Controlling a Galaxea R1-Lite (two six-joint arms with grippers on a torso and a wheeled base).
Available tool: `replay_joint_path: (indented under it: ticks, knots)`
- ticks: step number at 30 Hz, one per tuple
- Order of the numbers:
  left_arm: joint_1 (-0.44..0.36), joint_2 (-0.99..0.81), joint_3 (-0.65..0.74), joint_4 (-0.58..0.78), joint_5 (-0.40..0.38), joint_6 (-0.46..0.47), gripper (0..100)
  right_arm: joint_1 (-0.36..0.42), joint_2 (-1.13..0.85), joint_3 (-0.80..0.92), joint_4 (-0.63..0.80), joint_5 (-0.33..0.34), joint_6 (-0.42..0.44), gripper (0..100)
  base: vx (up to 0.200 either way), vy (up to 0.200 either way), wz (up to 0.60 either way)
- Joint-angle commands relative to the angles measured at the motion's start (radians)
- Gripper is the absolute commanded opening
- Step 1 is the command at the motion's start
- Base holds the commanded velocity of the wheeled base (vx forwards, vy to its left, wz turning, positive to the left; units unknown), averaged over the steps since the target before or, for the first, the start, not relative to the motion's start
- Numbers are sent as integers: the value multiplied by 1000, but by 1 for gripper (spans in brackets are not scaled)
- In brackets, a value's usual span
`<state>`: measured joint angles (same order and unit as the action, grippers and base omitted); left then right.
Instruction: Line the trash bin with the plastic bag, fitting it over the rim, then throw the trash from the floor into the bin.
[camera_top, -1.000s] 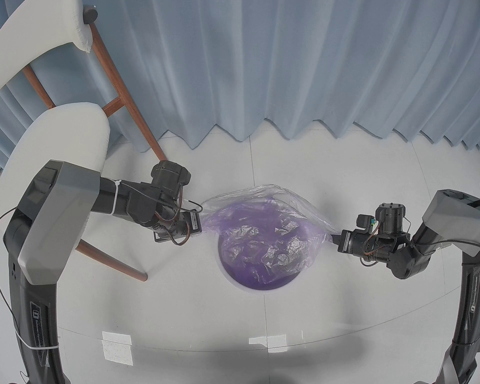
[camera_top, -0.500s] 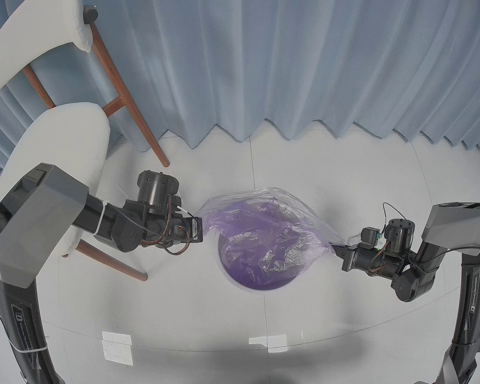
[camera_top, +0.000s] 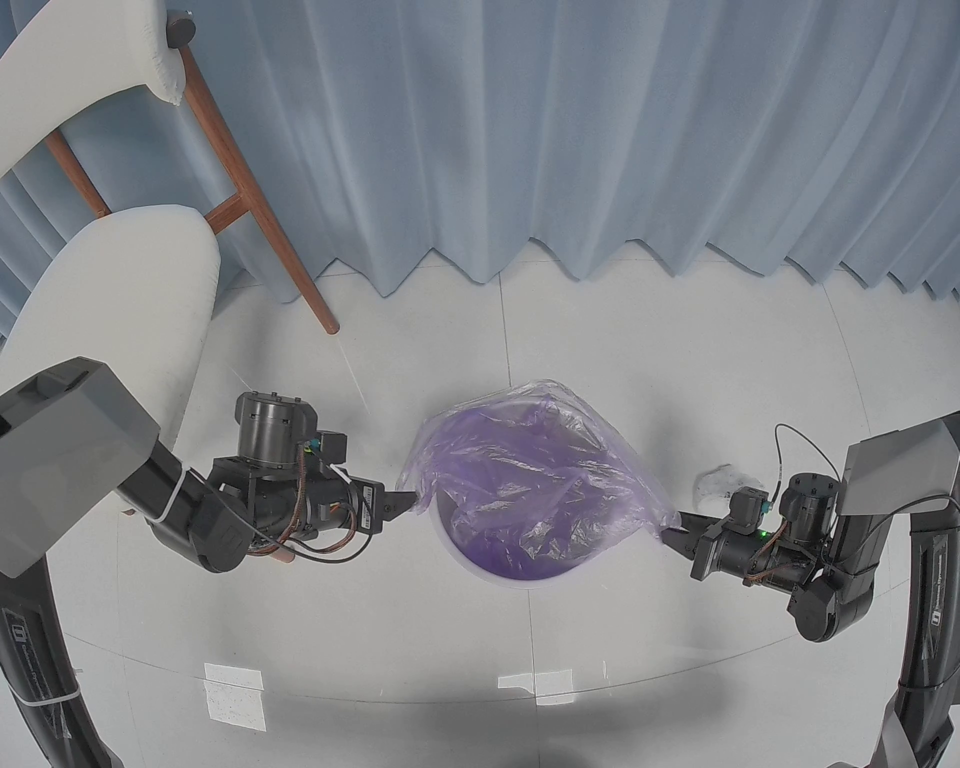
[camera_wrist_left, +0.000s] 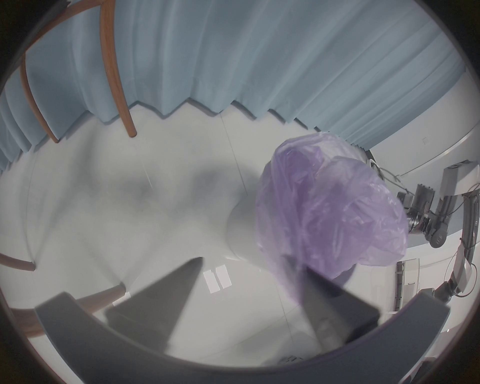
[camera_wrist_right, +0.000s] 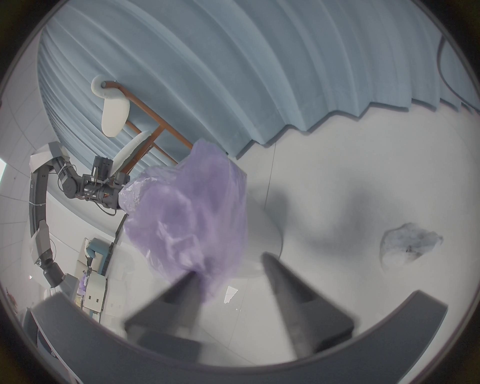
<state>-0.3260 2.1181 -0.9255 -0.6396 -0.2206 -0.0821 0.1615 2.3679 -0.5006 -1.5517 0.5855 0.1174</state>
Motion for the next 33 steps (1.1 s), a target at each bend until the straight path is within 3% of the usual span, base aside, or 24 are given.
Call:
replay_joint_path:
  ticks: [1,5,9,10,12,17,20,26,33]
  knots:
    - [27,-66,76,-88,-48,-2,100,-20,-32,37,-16,10,10,100,0,0,0]
    - [71,-173,131,-146,-132,-4,100,-71,-118,50,-16,57,103,100,0,0,0]
    - [82,-276,137,-137,-217,-16,100,-94,-179,48,-16,57,159,100,0,0,0]
    - [76,-319,117,-132,-267,-19,100,-109,-220,50,-14,57,188,100,0,0,0]
    - [70,-326,97,-124,-283,-18,100,-119,-236,54,-14,57,199,100,0,0,0]
    - [-59,-310,-65,-12,-290,1,100,-134,-328,146,-16,53,217,100,0,0,0]
    - [-131,-240,-136,81,-290,76,100,-134,-369,200,-16,53,214,100,0,0,0]
    - [-162,-64,-223,143,-295,315,100,-132,-392,218,-16,8,214,100,0,0,0]
    - [-191,31,-269,141,-295,398,100,-131,-412,221,-14,-4,215,100,0,0,0]
